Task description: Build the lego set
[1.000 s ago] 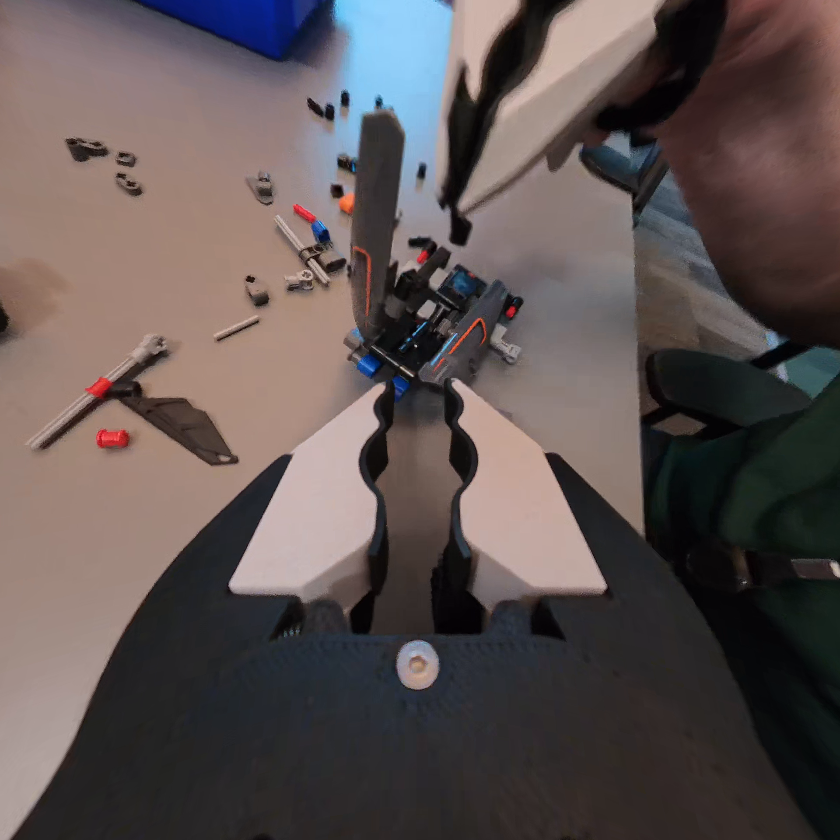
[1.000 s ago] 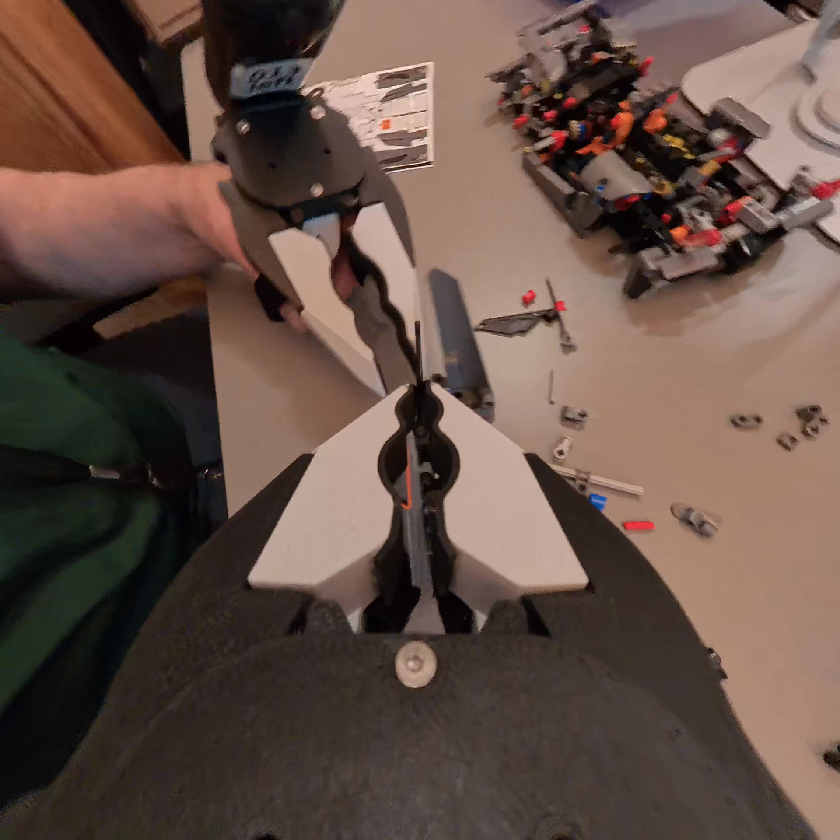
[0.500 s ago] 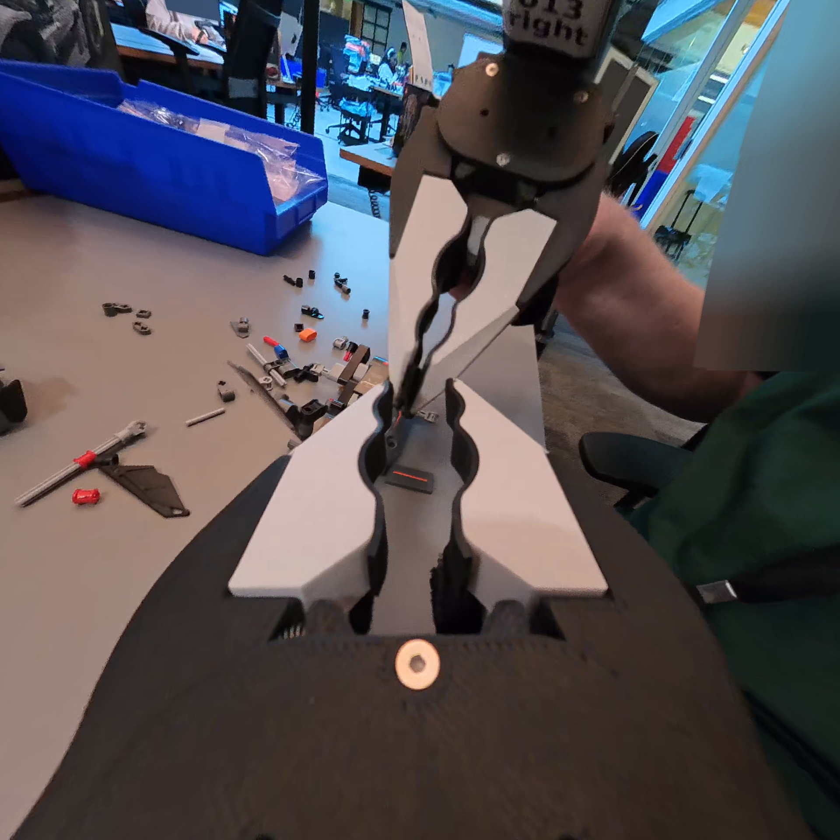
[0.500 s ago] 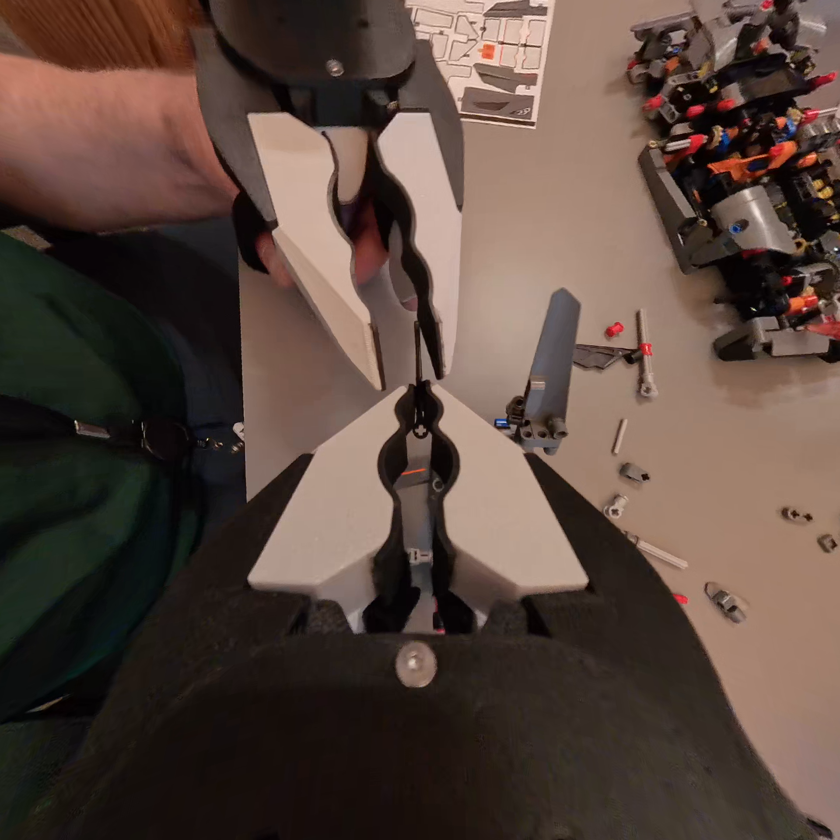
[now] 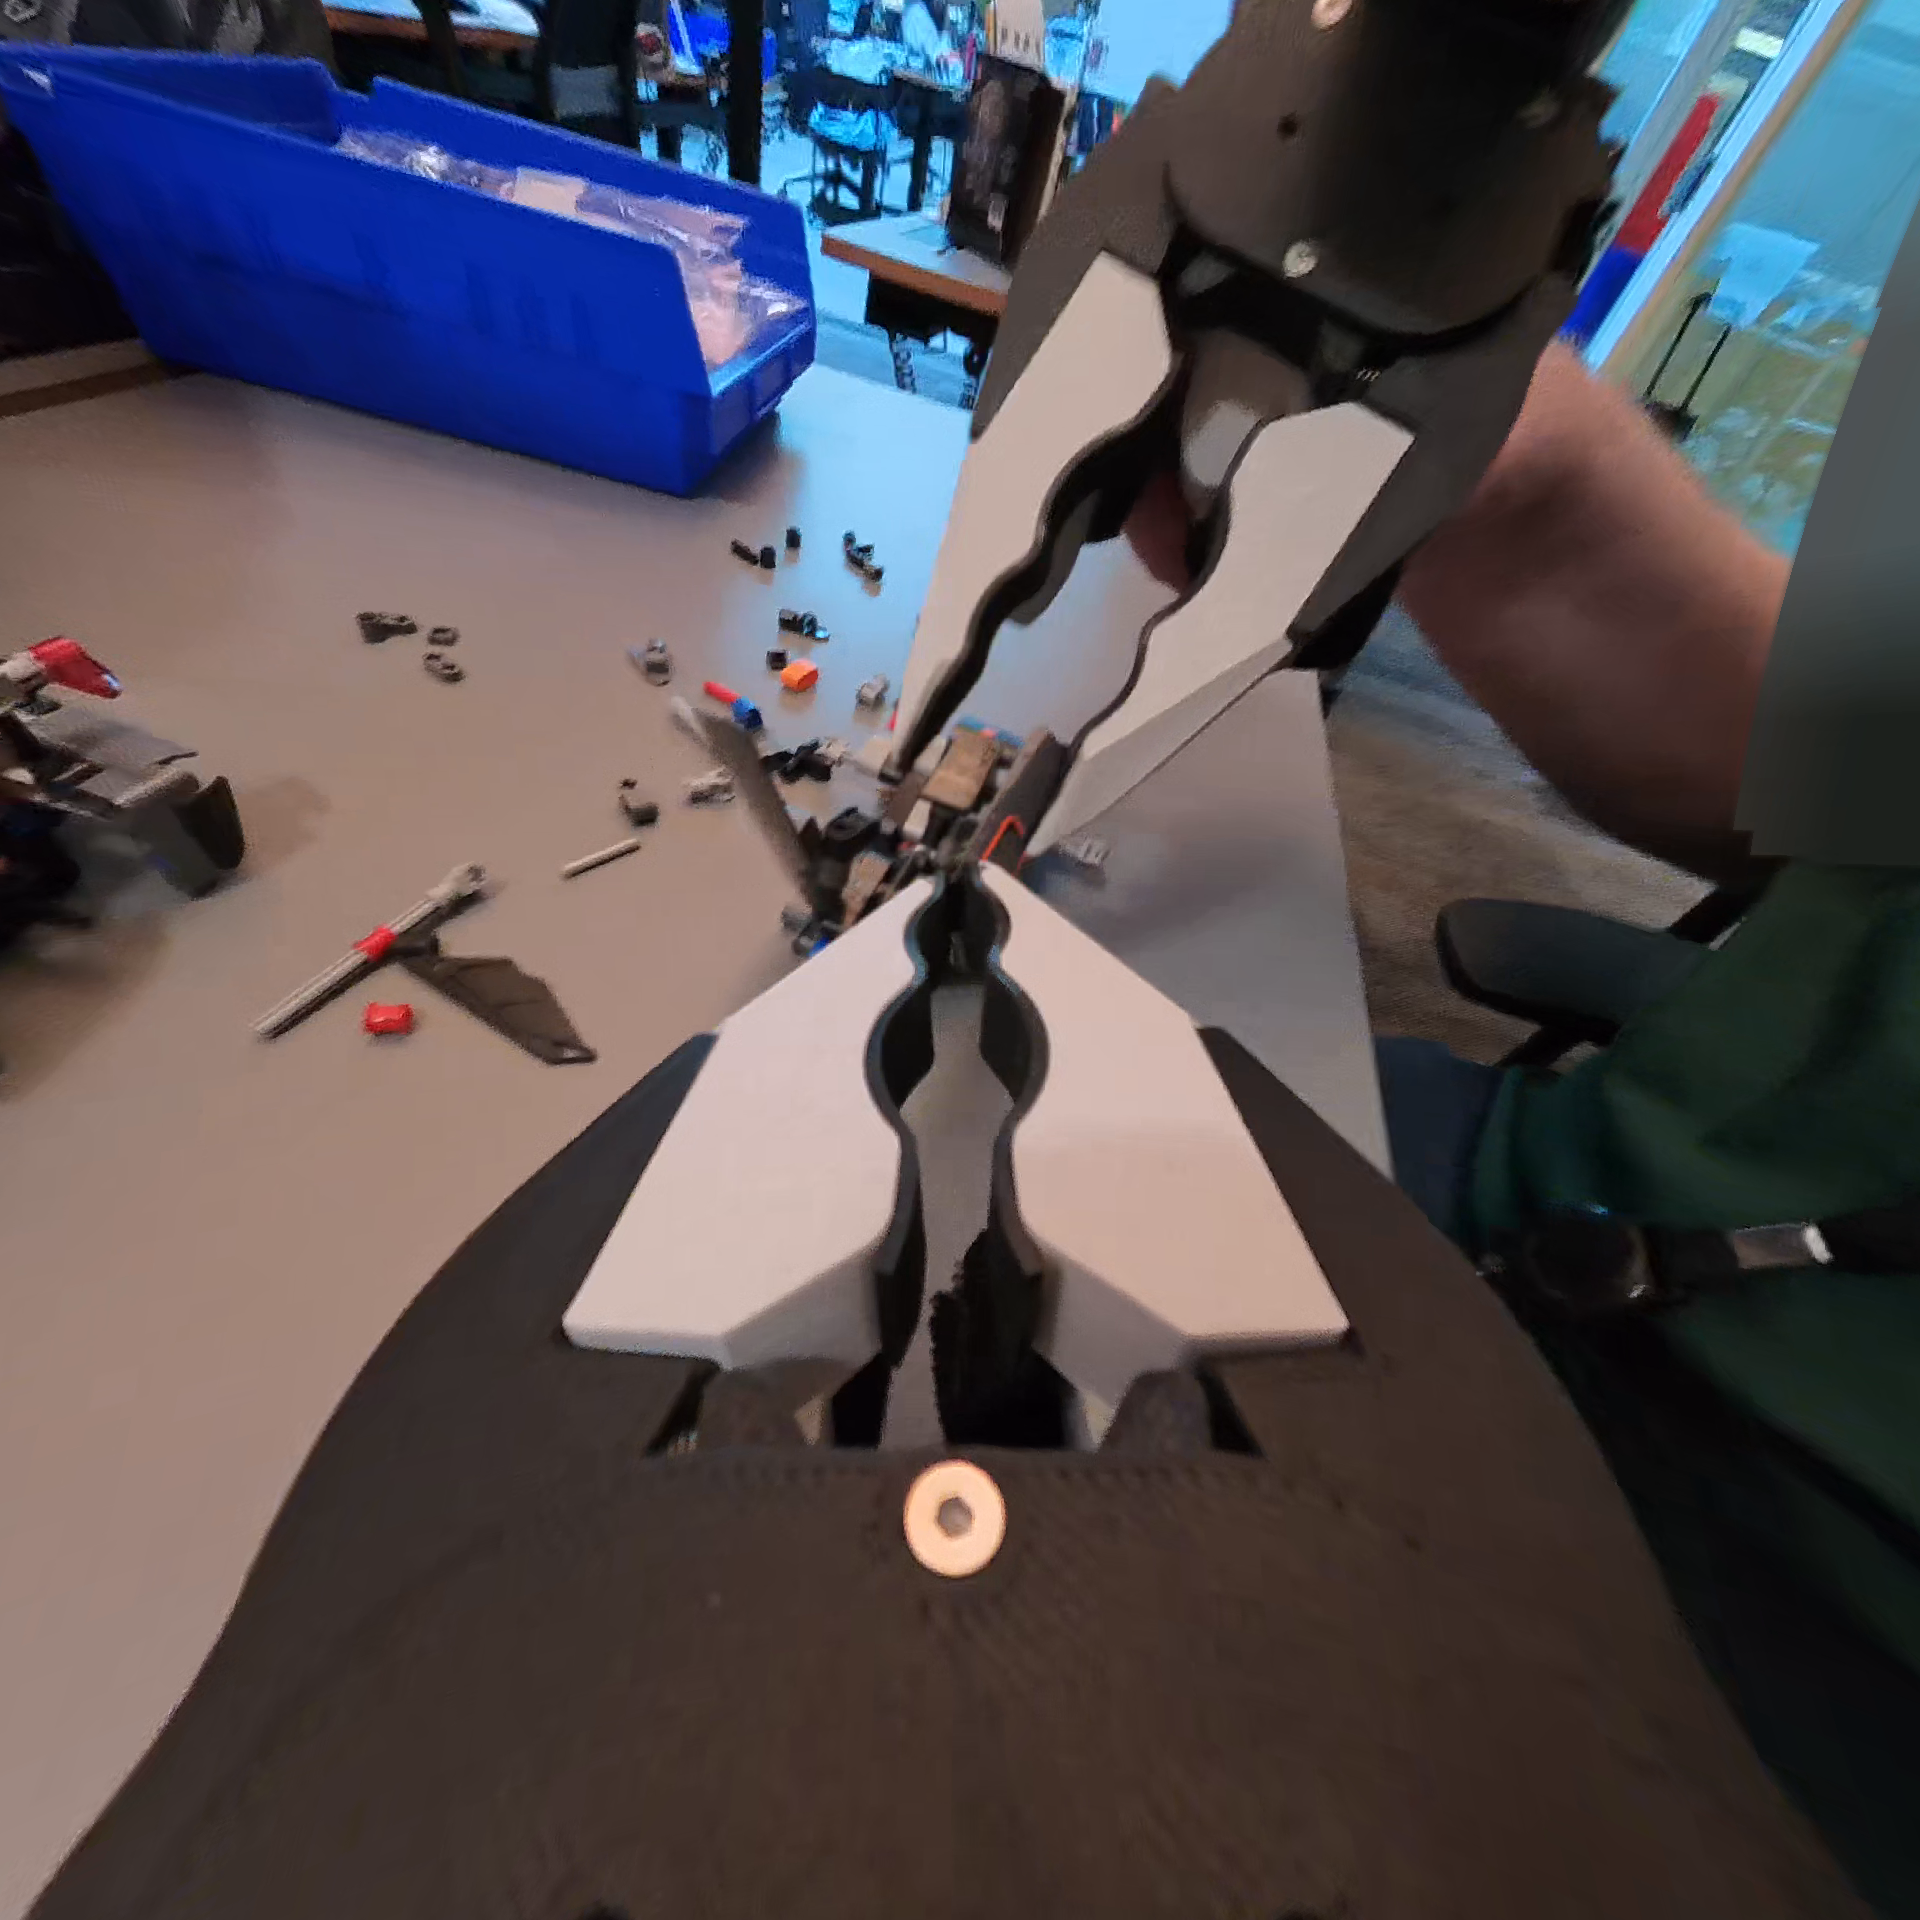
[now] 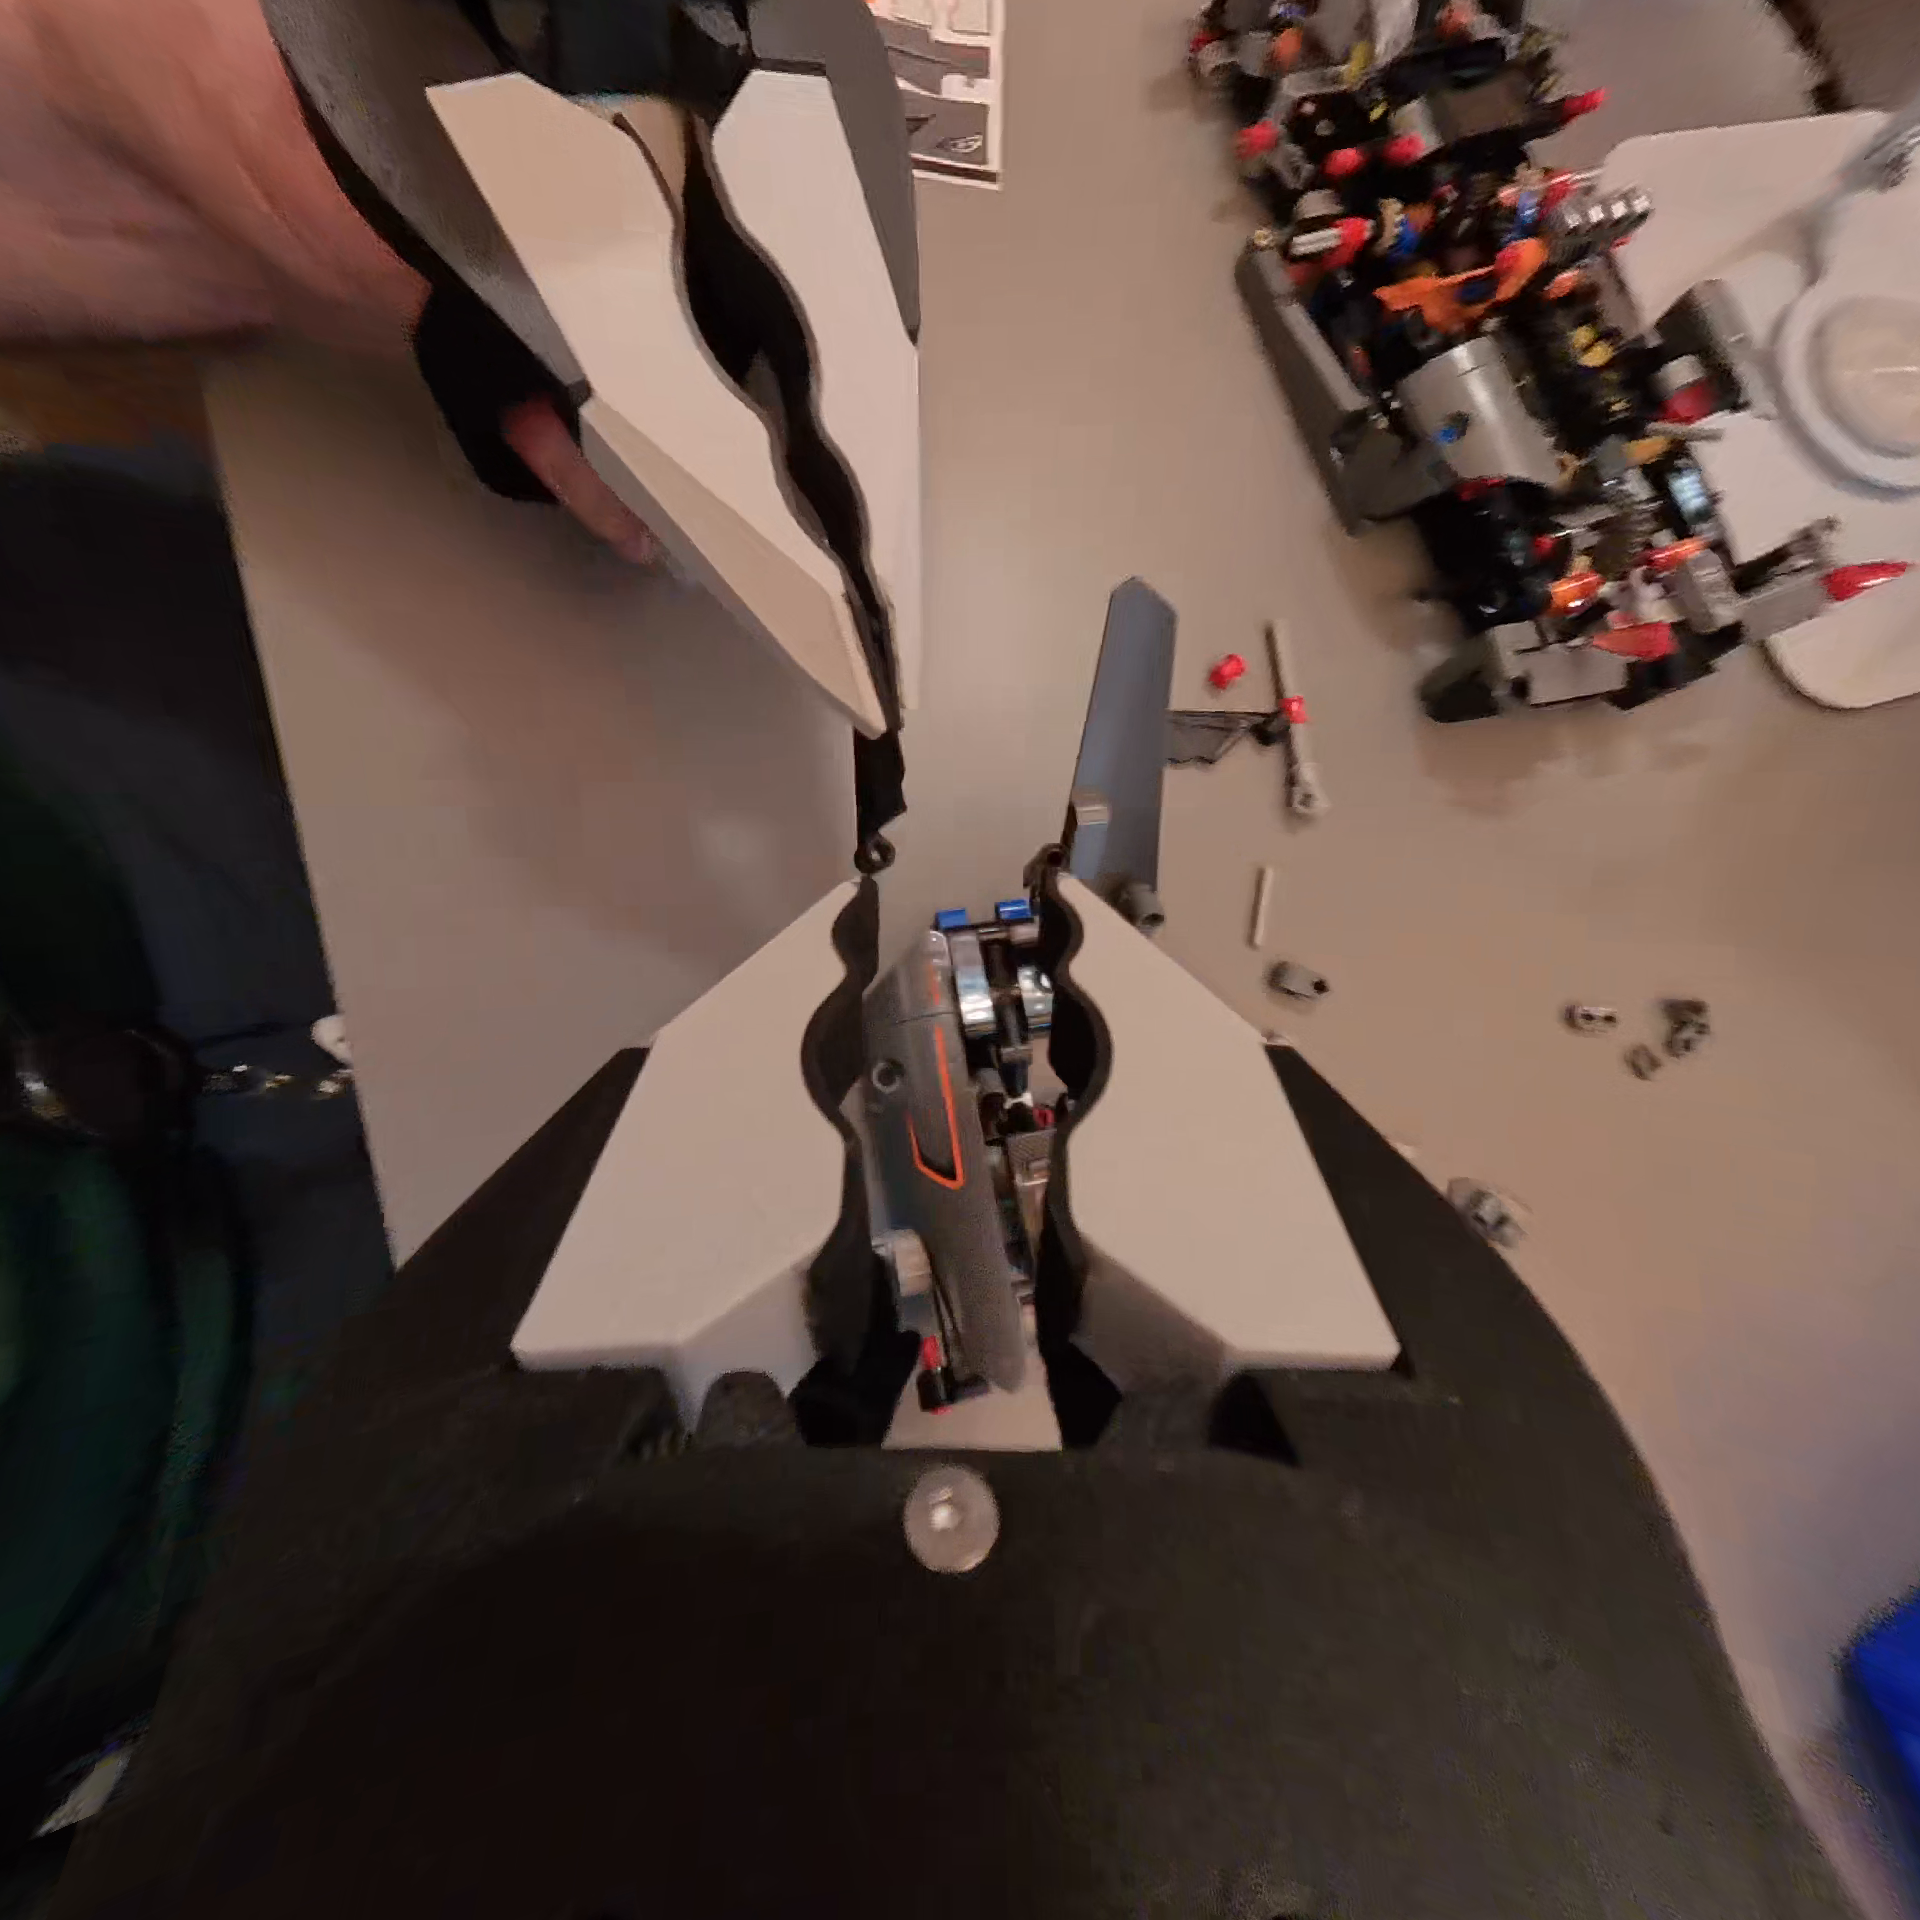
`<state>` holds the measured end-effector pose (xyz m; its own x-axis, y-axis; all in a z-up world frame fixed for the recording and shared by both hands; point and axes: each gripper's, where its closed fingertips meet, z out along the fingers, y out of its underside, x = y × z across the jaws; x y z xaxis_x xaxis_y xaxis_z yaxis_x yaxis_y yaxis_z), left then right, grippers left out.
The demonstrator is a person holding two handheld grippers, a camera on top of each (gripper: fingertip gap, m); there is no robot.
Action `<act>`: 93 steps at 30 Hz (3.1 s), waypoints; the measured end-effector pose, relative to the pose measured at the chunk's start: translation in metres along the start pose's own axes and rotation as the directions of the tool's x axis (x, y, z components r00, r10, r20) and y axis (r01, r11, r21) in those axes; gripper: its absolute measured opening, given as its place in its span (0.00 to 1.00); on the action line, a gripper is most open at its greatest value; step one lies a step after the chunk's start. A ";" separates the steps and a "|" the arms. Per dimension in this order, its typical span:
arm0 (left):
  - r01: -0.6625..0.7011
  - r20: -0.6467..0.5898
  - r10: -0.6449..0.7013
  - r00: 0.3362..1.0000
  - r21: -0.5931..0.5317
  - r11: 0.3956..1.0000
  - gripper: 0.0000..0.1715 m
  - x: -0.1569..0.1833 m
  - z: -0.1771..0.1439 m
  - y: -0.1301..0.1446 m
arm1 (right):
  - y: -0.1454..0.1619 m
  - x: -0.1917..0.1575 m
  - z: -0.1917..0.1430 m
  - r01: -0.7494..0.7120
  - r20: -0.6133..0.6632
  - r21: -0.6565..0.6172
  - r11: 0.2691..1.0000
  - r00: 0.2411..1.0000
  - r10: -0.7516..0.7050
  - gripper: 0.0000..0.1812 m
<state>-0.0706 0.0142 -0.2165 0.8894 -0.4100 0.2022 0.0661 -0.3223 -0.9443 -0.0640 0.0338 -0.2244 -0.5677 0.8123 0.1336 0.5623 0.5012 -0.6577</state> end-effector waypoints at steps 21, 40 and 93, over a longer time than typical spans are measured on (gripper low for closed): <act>-0.055 -0.131 0.044 0.990 -0.082 0.995 0.00 -0.028 0.011 0.003 | 0.008 0.017 0.032 0.165 -0.559 -0.074 0.984 0.810 -0.178 0.26; -0.093 -0.201 0.070 0.977 -0.106 0.990 0.00 -0.034 0.024 0.001 | 0.012 0.028 0.038 0.131 -0.620 -0.036 0.991 0.775 -0.125 0.21; -0.004 -0.181 -0.034 0.983 -0.205 0.979 0.00 -0.038 0.034 0.012 | 0.018 0.038 0.035 0.124 -0.625 -0.017 0.992 0.774 -0.107 0.14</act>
<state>-0.0882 0.0552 -0.2445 0.7901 -0.5465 0.2778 -0.0317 -0.4889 -0.8718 -0.0965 0.0629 -0.2571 -0.1240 0.7608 0.6370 0.4982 0.6029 -0.6232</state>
